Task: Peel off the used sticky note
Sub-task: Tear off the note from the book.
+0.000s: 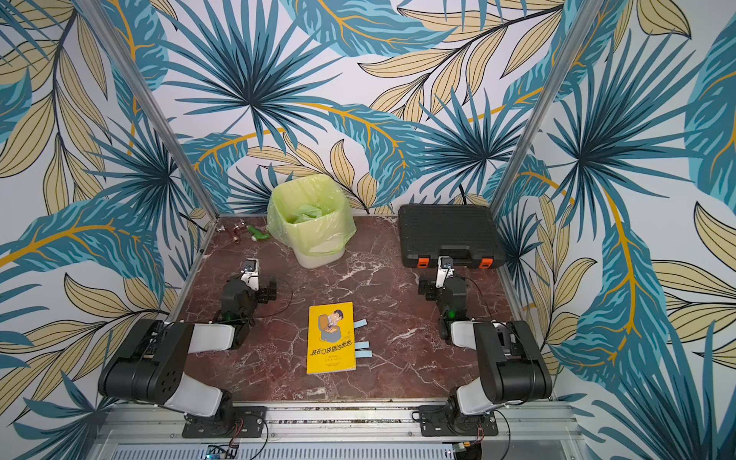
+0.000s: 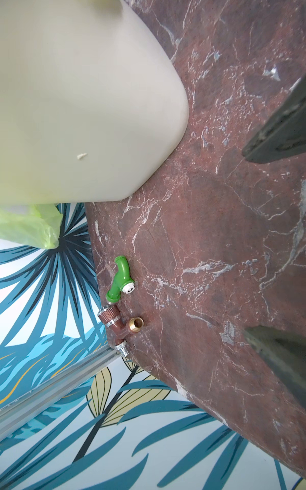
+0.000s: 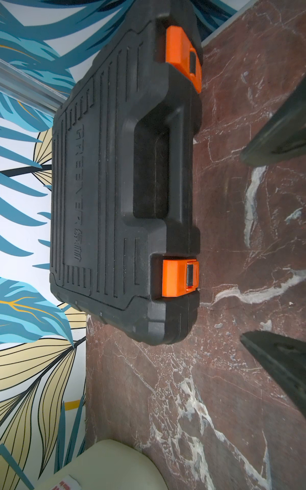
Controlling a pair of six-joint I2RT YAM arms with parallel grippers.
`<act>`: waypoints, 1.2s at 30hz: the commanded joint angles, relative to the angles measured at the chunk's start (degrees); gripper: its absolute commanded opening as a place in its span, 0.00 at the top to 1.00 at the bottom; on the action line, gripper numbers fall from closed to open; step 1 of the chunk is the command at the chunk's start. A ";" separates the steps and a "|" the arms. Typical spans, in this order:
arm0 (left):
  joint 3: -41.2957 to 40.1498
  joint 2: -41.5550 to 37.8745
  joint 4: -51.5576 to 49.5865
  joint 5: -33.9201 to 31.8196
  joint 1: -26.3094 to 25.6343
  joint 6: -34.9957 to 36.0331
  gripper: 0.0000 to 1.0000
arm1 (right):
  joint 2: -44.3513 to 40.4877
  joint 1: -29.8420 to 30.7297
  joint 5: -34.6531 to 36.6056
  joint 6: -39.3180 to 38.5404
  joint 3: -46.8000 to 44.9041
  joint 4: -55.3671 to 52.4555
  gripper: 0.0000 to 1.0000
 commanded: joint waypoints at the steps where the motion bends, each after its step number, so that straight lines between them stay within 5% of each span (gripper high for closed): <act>1: 2.61 -3.88 -4.63 -4.01 -0.46 -1.40 0.00 | -4.71 0.28 -0.93 -0.87 1.93 -6.42 0.00; 6: 7.33 -12.16 -19.76 -10.56 -6.26 -0.21 0.00 | -11.60 2.07 -4.43 0.84 8.39 -24.87 0.01; 15: 16.03 -22.37 -44.14 -13.16 -16.24 -11.13 0.00 | -14.38 6.01 -11.09 16.47 17.84 -49.52 0.01; 23: 20.95 -24.29 -63.62 -6.79 -16.67 -26.08 0.00 | -18.81 8.57 -15.09 23.69 13.35 -56.03 0.00; 30: 18.06 -26.03 -64.50 0.43 -16.63 -29.44 0.00 | -18.91 10.13 -19.54 27.60 11.26 -57.34 0.00; 36: 15.43 -27.16 -64.03 6.02 -16.67 -30.68 0.00 | -15.76 13.64 -23.77 30.47 11.22 -55.04 0.21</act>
